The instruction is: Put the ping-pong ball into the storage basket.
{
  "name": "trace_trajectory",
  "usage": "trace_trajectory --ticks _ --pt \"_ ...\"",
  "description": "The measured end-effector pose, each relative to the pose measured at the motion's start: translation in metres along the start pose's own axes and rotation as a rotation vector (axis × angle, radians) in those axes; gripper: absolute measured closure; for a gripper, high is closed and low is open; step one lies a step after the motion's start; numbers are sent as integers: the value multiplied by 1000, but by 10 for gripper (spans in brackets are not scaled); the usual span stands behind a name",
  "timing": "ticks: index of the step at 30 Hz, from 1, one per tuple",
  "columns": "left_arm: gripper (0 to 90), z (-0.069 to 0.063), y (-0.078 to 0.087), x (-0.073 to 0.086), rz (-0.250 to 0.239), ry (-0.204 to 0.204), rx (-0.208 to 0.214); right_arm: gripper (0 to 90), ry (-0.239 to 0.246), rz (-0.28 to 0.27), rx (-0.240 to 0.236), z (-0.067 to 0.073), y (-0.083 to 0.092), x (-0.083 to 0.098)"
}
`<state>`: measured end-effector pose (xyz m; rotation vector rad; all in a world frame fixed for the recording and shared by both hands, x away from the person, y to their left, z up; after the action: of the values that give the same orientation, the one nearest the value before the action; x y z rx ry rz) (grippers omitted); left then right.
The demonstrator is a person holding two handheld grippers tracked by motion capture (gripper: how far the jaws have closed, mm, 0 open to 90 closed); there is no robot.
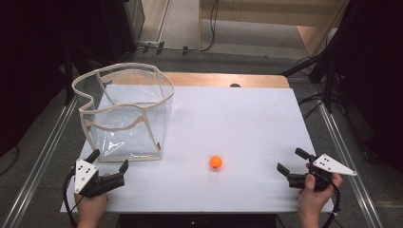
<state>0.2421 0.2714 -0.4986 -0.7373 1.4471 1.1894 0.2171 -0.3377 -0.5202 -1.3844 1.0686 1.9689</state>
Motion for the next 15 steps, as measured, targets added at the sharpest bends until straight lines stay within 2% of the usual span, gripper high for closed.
trace_trajectory --ticks 3,6,7,9,12,13,15 --pt "0 0 0 0 2 -4 0 0 4 0 13 1 0 -1" --pt "0 0 0 0 2 2 -2 0 29 14 23 6 -2 -3" --pt "0 0 0 0 2 2 -2 0 55 32 28 9 -6 -4" --pt "0 0 0 0 2 1 -3 0 58 32 28 11 -8 -5" --pt "0 -1 1 0 3 -5 -4 0 74 19 16 16 -11 -10" --pt "0 -1 1 0 5 -7 -5 0 97 21 -5 19 -15 -13" --pt "0 -1 0 0 4 -7 -4 0 110 25 -13 20 -17 -14"
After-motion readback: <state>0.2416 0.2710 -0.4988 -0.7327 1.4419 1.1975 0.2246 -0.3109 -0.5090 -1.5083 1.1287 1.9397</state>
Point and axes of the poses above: each handheld gripper's, and its own axes: y roughly backward along the jaws, x roughly out of its underside, z roughly to its left, the point moved 2 cm from there along -y, roughly forward along the jaws, and after that the axes turned 2 degrees about -x, right-handed, at the moved point
